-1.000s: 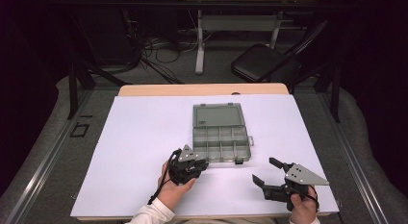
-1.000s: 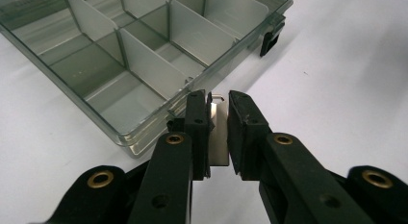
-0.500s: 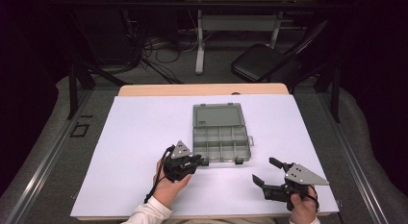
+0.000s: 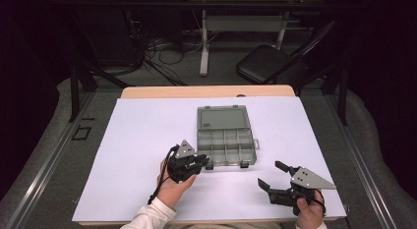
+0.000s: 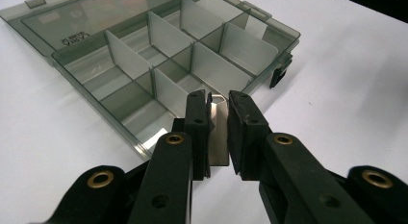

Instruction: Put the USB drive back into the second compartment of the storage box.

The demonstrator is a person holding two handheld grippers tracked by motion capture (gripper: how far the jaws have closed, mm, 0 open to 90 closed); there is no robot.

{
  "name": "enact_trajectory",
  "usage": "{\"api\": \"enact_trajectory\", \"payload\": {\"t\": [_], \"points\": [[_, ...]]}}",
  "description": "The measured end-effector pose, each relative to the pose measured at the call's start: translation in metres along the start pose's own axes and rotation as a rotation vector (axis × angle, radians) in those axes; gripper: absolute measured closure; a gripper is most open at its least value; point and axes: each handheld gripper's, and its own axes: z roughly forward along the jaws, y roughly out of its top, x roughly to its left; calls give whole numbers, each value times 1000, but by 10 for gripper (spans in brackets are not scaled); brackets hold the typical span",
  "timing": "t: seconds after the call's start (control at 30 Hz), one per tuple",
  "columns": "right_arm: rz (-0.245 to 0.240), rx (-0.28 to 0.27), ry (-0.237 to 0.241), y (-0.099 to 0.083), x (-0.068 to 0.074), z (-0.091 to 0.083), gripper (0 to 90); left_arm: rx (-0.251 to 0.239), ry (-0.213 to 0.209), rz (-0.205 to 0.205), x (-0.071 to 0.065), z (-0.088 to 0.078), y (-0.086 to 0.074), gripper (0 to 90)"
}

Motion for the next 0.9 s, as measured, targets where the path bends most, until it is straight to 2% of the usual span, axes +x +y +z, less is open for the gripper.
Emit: {"api": "enact_trajectory", "payload": {"t": [0.27,0.5,0.9], "points": [[0,3,-1,0,0,0,145,-6,8,-1,5,-3,14,790],[0,2,0,0,0,0,145,-2,18,17,7,-4,26,790],[-1,1,1,0,-1,0,145,20,18,32,8,3,40,790]]}}
